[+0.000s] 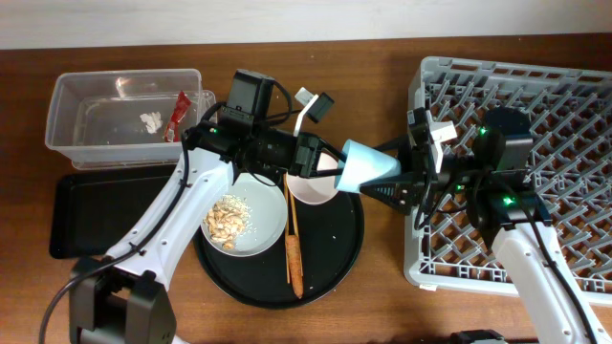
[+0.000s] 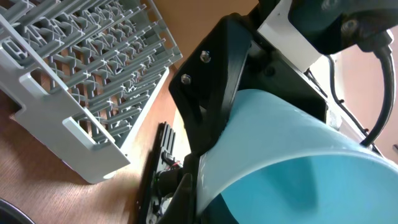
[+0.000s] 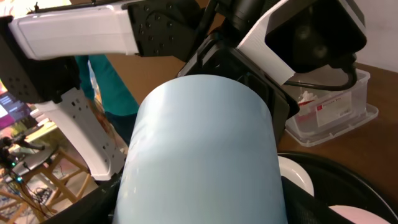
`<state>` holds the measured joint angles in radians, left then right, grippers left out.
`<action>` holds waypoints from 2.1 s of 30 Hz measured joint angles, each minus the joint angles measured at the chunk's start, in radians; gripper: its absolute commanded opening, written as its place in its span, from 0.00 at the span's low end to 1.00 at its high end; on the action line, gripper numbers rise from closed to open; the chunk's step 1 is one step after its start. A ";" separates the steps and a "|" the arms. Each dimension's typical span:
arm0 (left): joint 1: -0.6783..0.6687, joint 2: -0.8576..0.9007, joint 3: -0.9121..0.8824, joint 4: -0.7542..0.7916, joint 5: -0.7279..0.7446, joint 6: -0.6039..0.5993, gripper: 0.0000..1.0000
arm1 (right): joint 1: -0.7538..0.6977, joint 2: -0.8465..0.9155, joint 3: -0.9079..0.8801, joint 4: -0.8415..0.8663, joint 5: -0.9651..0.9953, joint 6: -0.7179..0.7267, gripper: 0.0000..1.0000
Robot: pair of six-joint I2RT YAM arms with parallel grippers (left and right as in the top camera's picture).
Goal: Sort waste into correct bins and load items into the dishwasher rack
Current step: 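Hand the blue cup from the left gripper to the right gripper, then place the blue cup in the rack with the right gripper, then grasp the pink cup with the right gripper and place it in the rack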
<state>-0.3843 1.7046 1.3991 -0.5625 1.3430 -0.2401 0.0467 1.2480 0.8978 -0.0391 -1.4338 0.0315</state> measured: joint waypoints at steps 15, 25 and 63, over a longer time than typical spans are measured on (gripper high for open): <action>0.263 -0.166 0.009 -0.381 -0.945 0.042 0.56 | -0.008 0.004 0.035 -0.450 0.662 0.038 0.50; 0.325 -0.208 0.009 -0.466 -1.251 0.042 0.58 | -0.521 0.003 0.421 -1.143 1.381 0.040 0.50; 0.325 -0.208 0.009 -0.507 -1.255 0.050 0.82 | -0.172 0.257 0.490 -0.949 1.091 -0.063 0.73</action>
<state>-0.0593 1.4967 1.4082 -1.0691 0.0879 -0.1905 -0.1249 1.5047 1.3880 -0.9886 -0.3431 -0.0319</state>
